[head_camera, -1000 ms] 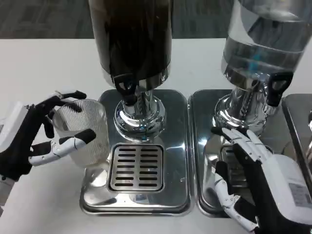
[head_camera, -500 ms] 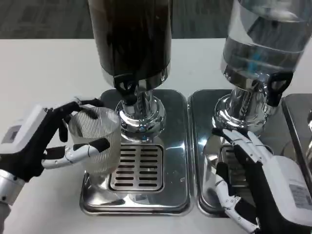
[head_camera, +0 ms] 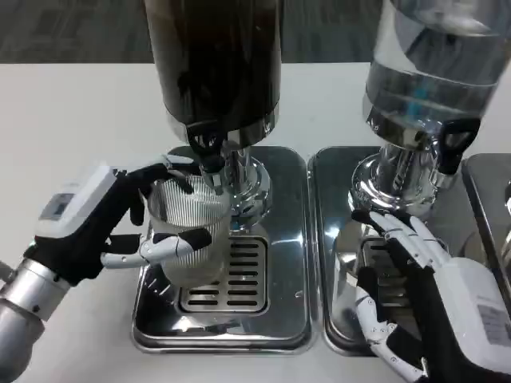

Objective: Grasp the cup under the faucet to collect the drink, then remove the cup.

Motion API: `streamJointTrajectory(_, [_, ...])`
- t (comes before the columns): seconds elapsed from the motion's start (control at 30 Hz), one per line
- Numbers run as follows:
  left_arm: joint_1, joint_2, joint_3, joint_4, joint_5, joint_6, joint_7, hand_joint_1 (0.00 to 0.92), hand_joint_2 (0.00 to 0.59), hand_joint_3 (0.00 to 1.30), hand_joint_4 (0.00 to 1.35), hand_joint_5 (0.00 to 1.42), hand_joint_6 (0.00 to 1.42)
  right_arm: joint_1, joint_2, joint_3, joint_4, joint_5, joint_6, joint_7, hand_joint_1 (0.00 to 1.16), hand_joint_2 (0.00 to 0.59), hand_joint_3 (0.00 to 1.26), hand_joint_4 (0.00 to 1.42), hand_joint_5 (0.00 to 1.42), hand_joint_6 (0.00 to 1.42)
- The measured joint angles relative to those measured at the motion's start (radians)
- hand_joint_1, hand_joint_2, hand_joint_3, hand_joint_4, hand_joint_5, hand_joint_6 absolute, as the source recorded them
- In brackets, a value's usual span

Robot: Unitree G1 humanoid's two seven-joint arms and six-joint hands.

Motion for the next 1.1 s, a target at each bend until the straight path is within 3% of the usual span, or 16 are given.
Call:
streamJointTrajectory(0.67, [-0.049, -0.039, -0.066, 0.038, 0.03, 0.031, 0.019, 0.353, 0.196, 0.43, 0.53, 0.84, 1.03, 0.03, 0.03, 0.008, -0.008, -0.022, 0.001, -0.012, 0.54, 0.586, 0.21, 0.16, 0.09, 0.18])
streamJointTrajectory(1.1, [-0.057, -0.043, -0.084, 0.04, 0.029, 0.033, 0.02, 0.267, 0.166, 0.38, 0.47, 0.73, 0.85, 0.034, 0.033, 0.015, -0.014, -0.024, 0.008, -0.012, 0.54, 0.586, 0.21, 0.16, 0.09, 0.18])
